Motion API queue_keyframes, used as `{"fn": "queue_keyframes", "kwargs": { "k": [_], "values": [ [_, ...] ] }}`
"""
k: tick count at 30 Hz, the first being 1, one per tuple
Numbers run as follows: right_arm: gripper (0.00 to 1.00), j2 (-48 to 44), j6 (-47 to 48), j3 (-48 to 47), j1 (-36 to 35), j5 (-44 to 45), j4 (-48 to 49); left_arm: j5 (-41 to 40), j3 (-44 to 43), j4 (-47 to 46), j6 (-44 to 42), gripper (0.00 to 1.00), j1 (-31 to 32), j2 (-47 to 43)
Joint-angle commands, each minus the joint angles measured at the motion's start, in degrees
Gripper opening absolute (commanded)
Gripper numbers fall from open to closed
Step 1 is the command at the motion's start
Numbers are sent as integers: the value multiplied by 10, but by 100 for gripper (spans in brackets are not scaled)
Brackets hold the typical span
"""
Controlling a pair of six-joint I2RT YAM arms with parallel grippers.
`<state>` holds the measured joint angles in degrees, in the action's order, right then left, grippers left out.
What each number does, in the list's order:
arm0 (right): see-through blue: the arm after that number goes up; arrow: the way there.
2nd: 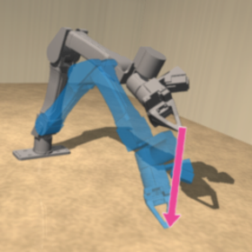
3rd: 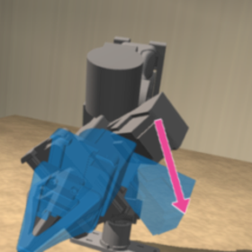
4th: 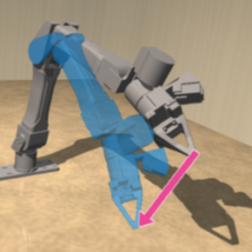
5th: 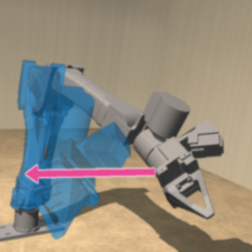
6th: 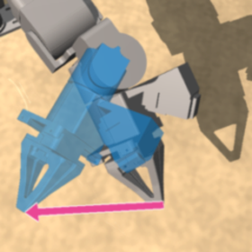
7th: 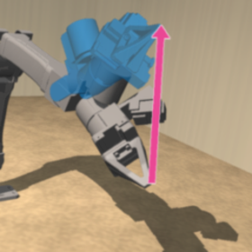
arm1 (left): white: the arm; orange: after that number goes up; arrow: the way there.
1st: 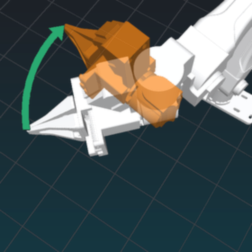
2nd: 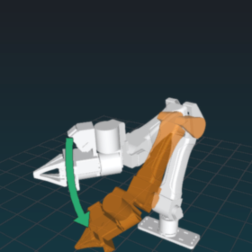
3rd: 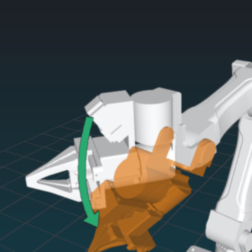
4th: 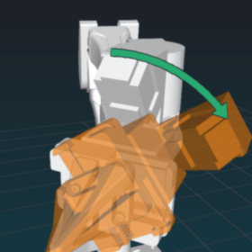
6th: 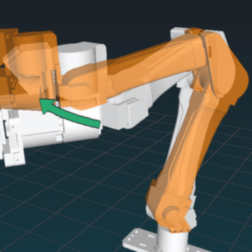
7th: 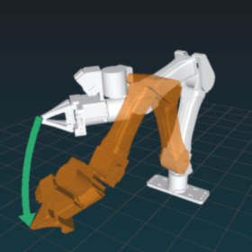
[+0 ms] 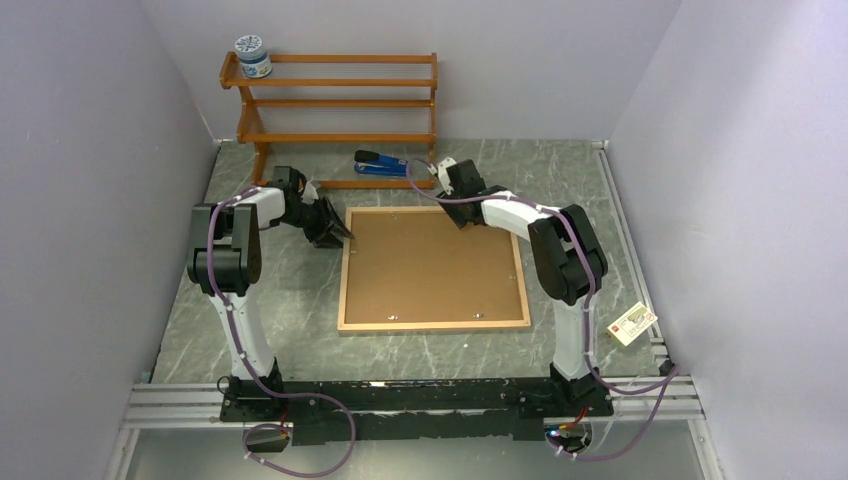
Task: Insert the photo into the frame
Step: Install the photo frame at the center of the board.
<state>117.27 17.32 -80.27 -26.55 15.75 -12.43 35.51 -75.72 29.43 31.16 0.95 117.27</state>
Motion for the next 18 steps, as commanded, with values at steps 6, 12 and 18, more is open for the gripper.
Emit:
{"fn": "queue_keyframes", "kwargs": {
  "k": [6,12,18],
  "values": [
    [50,39,57,-32,22,13,4,-51,19,30,-12,46,3,28],
    [30,39,65,-20,25,38,34,-66,18,34,-11,41,3,29],
    [19,11,57,16,24,51,97,-81,14,46,-14,37,2,35]
  ]
}}
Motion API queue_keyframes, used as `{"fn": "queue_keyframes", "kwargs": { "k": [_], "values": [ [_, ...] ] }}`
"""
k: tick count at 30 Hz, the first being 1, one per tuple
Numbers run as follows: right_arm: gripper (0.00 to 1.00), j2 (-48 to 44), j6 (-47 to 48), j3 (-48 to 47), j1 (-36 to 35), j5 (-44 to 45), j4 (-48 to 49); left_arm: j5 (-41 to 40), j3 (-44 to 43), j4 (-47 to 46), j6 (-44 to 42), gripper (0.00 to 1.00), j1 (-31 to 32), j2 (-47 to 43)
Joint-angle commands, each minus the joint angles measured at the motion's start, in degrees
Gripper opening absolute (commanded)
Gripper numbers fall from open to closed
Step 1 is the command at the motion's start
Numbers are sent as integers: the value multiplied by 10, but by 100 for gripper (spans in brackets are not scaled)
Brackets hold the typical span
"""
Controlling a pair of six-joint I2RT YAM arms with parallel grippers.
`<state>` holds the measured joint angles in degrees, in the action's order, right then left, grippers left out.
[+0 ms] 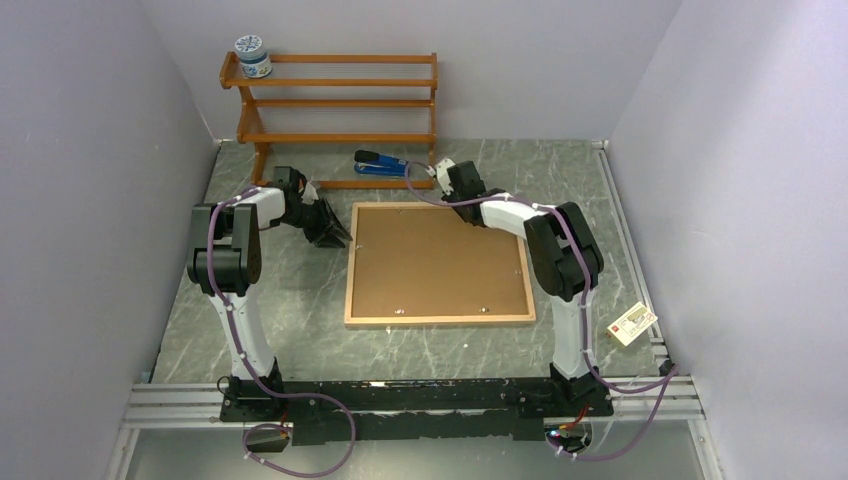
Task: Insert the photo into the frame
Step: Install the photo frame at the center of the board.
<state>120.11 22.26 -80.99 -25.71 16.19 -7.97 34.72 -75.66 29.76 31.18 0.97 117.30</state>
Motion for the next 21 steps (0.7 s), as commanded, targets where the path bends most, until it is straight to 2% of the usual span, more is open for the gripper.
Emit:
{"fn": "queue_keyframes", "kwargs": {
  "k": [1,4,10,15,21],
  "values": [
    [17,-24,7,27,16,44,56,-70,14,41,-13,37,2,34],
    [19,-37,-5,25,18,36,56,-61,12,38,-13,37,3,34],
    [34,-50,-76,1,36,47,32,-48,1,37,-14,41,3,34],
    [38,-54,-125,-7,53,50,19,-42,-1,35,-13,43,3,36],
    [42,-61,-135,-4,58,31,11,-40,0,32,-12,45,3,35]
  ]
}}
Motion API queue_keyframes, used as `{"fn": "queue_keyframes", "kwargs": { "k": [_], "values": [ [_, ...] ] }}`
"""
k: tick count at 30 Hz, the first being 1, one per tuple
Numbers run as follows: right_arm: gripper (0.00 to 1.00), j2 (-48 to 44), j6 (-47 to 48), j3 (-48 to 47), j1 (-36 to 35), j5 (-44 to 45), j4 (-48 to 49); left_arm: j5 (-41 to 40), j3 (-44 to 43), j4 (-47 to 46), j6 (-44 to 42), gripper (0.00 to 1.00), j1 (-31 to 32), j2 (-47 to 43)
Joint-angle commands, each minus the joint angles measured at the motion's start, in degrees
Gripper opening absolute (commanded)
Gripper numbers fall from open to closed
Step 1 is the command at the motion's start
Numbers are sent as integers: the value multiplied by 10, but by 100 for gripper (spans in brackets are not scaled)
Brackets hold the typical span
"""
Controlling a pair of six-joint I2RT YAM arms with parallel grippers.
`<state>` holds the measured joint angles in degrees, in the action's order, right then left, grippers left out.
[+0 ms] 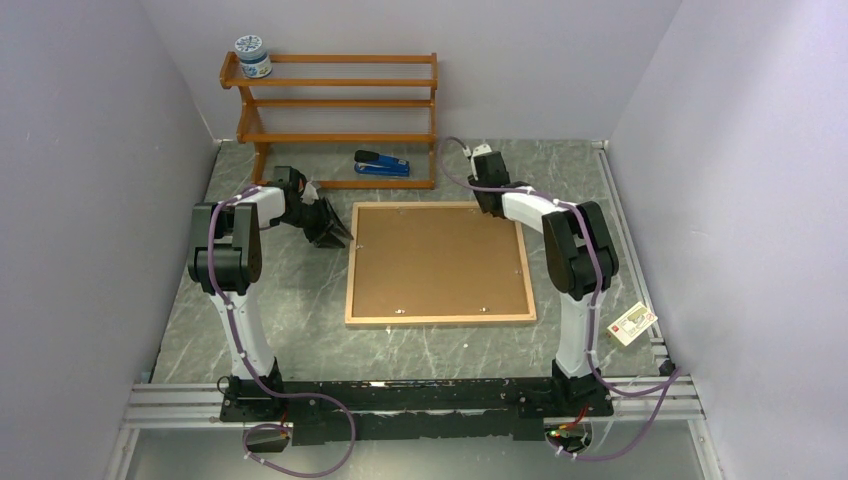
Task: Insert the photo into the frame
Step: Install the photo frame at the center of the board.
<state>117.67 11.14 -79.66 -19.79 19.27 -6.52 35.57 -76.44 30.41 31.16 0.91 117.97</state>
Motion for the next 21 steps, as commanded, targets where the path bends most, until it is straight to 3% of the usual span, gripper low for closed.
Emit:
{"fn": "queue_keyframes", "kwargs": {
  "k": [1,5,12,16,21],
  "values": [
    [42,-37,-26,-19,-1,-4,-9,-46,8,25,-12,46,3,28],
    [45,-61,-94,-25,-1,-20,-59,-40,10,21,-11,50,3,21],
    [65,-145,-280,12,2,17,-170,-28,24,7,-9,58,3,-4],
    [72,-170,-332,36,28,11,-214,-42,46,-1,-11,65,3,-38],
    [90,-178,-388,47,70,-17,-283,-39,81,-28,3,72,4,-66]
  ]
}}
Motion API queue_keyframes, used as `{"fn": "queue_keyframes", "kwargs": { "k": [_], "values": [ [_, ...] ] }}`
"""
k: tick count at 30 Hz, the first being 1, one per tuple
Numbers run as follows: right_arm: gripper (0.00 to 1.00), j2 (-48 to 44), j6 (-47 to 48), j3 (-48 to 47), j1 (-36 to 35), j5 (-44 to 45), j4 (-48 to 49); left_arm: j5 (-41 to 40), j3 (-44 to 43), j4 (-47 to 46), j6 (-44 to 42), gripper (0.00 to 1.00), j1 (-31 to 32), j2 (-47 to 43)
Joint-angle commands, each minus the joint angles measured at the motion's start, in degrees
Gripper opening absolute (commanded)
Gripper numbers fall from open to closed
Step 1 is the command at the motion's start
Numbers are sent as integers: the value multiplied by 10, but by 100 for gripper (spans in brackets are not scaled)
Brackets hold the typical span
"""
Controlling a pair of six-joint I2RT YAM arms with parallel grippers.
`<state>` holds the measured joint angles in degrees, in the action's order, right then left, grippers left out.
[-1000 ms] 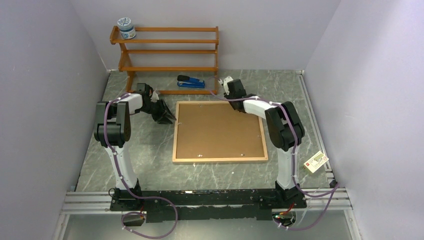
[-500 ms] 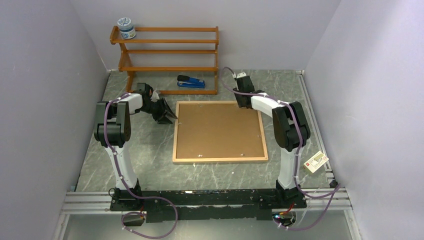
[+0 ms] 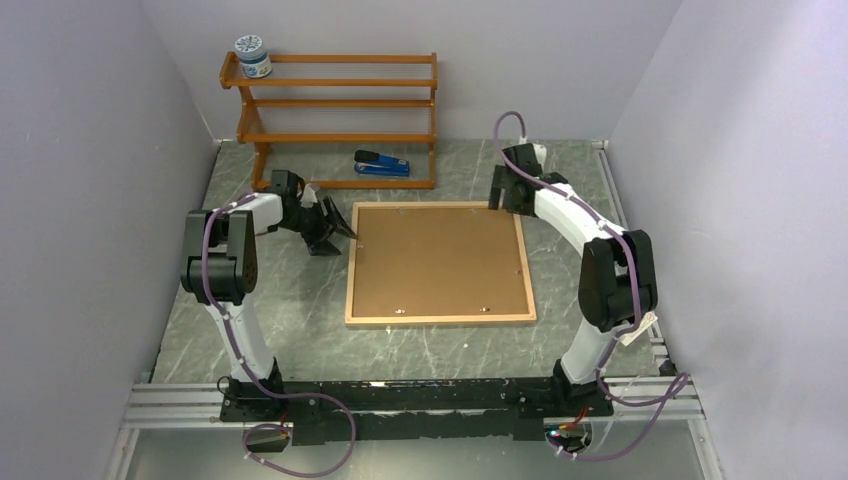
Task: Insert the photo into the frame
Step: Install the photo frame at the center of the board.
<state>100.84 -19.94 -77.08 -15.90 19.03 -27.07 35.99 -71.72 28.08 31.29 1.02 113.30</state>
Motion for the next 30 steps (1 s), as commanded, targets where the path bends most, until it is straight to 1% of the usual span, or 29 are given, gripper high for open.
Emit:
{"fn": "queue_keyframes", "kwargs": {
  "k": [1,5,8,15,20,25,30],
  "values": [
    [92,-14,-88,35,45,-36,-78,-40,38,-11,7,74,4,-19],
    [93,-41,-128,114,106,-125,-60,-35,24,-18,13,75,9,-6],
    [93,-69,-131,170,118,-183,-38,-31,5,-17,16,75,14,8],
    [92,-162,-166,309,119,-311,11,3,-32,-34,29,72,38,53],
    [92,-219,-197,388,117,-389,43,27,-65,-36,28,69,56,83],
    [91,-272,-229,457,104,-441,60,35,-84,-43,36,68,72,107],
    [91,-336,-286,505,53,-467,72,46,-94,-71,56,68,92,120]
  ]
}}
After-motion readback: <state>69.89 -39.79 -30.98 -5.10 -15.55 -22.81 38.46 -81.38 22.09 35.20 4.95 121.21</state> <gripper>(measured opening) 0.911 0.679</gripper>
